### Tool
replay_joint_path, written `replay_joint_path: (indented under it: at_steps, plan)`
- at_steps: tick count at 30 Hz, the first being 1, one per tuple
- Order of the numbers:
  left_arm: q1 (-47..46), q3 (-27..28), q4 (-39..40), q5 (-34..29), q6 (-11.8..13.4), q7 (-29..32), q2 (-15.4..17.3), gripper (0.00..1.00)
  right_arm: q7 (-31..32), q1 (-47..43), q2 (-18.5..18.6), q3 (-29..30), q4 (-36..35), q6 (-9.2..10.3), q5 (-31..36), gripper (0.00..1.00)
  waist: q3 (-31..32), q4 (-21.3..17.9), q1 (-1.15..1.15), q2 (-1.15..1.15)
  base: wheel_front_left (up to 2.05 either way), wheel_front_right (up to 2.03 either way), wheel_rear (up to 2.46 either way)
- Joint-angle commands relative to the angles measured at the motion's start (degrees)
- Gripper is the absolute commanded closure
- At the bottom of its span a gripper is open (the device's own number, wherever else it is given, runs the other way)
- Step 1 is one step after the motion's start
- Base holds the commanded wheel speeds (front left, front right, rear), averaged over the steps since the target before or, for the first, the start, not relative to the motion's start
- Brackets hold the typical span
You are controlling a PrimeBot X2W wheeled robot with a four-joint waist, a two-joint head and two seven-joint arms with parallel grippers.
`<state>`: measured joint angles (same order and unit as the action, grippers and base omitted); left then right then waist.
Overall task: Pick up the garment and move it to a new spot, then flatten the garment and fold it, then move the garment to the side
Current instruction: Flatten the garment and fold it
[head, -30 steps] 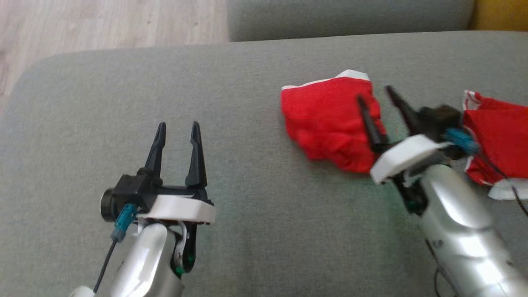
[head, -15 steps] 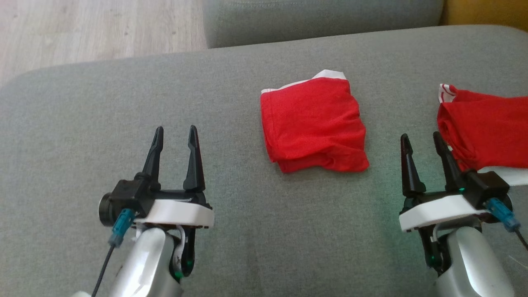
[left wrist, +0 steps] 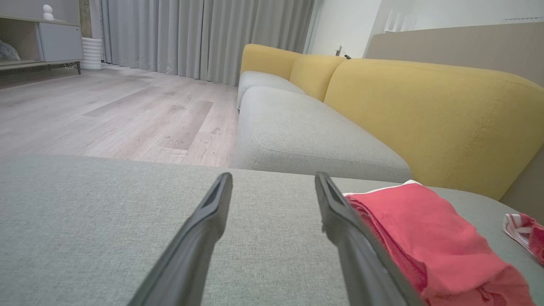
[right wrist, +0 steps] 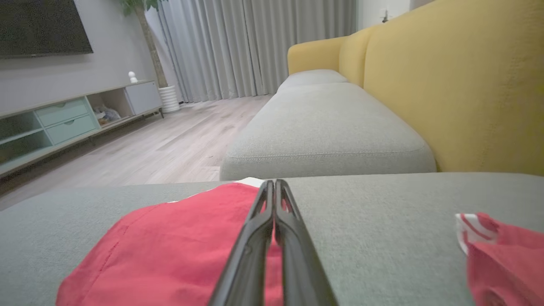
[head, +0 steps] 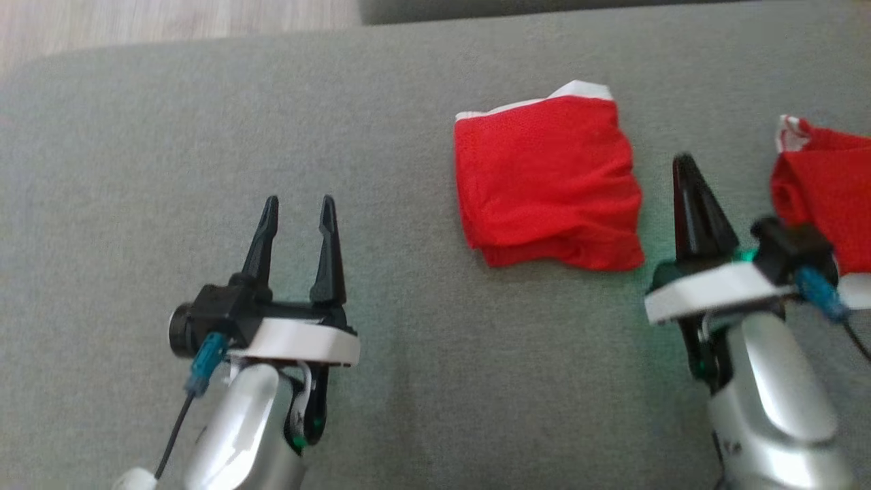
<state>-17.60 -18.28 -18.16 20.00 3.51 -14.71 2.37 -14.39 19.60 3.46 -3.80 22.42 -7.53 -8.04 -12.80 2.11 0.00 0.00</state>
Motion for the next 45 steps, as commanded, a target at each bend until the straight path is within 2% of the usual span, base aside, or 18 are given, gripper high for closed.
replay_joint_path:
  at_steps: [1, 9, 15, 18, 21, 25, 30, 34, 40, 45]
  plan:
    - [-2.5, 1.4, 2.0, -0.7, -0.1, -0.3, 0.5, 0.00, -0.5, 2.6, 0.0, -1.6, -1.2, 0.04, 0.6, 1.00, -1.7, 1.4, 0.00, 0.00, 0.00, 0.00, 0.00]
    - [-4.9, -0.6, 2.5, 0.7, 0.5, -0.3, 0.5, 0.00, 0.5, 14.3, 1.5, -2.7, 9.5, 0.04, 2.0, 1.00, -6.3, 5.9, 0.00, 0.00, 0.00, 0.00, 0.00]
    - [-5.7, -1.3, 2.9, 1.5, 1.1, -0.3, 0.5, 0.00, 5.2, 19.3, 2.8, -1.2, 24.1, 0.04, 5.1, 1.00, -8.2, 8.1, 0.00, 0.00, 0.00, 0.00, 0.00]
    - [-6.0, -1.4, 3.0, 1.7, 1.3, -0.3, 0.5, 0.00, 4.6, 20.6, 2.8, -0.3, 28.7, 0.04, 7.0, 1.00, -8.2, 8.6, 0.00, 0.00, 0.00, 0.00, 0.00]
    - [-5.9, -1.2, 2.8, 1.9, 1.5, -0.3, 0.5, 0.00, 2.2, 21.6, 2.0, 0.2, 30.2, 0.04, 7.9, 1.00, -7.3, 8.6, 0.00, 0.00, 0.00, 0.00, 0.00]
    - [-5.5, -1.3, 2.6, 2.0, 1.6, -0.3, 0.5, 0.00, 0.0, 23.3, 0.5, -0.1, 28.7, 0.04, 7.7, 1.00, -5.9, 8.4, 0.00, 0.00, 0.00, 0.00, 0.00]
    - [-5.4, -1.4, 2.7, 2.0, 1.6, -0.3, 0.5, 0.00, -0.5, 24.2, -0.5, -3.8, 25.3, 0.04, 6.2, 1.00, -5.4, 8.4, 0.00, 0.00, 0.00, 0.00, 0.00]
    - [-5.6, -1.6, 3.0, 2.0, 1.6, -0.3, 0.5, 0.00, -0.6, 24.2, -0.5, -8.0, 25.4, 0.04, 3.6, 1.00, -6.0, 8.7, 0.00, 0.00, 0.00, 0.00, 0.00]
    - [-6.0, -2.3, 3.2, 2.5, 1.7, -0.3, 0.5, 0.00, 1.6, 24.4, -0.6, -15.4, 32.0, 0.04, 2.1, 1.00, -7.2, 9.3, 0.00, 0.00, 0.00, 0.00, 0.00]
    - [-5.8, -1.9, 2.9, 2.5, 1.9, -0.3, 0.5, 0.00, 1.7, 24.2, -0.6, -18.2, 35.9, 0.04, 0.3, 1.00, -6.6, 8.9, 0.00, 0.00, 0.00, 0.00, 0.00]
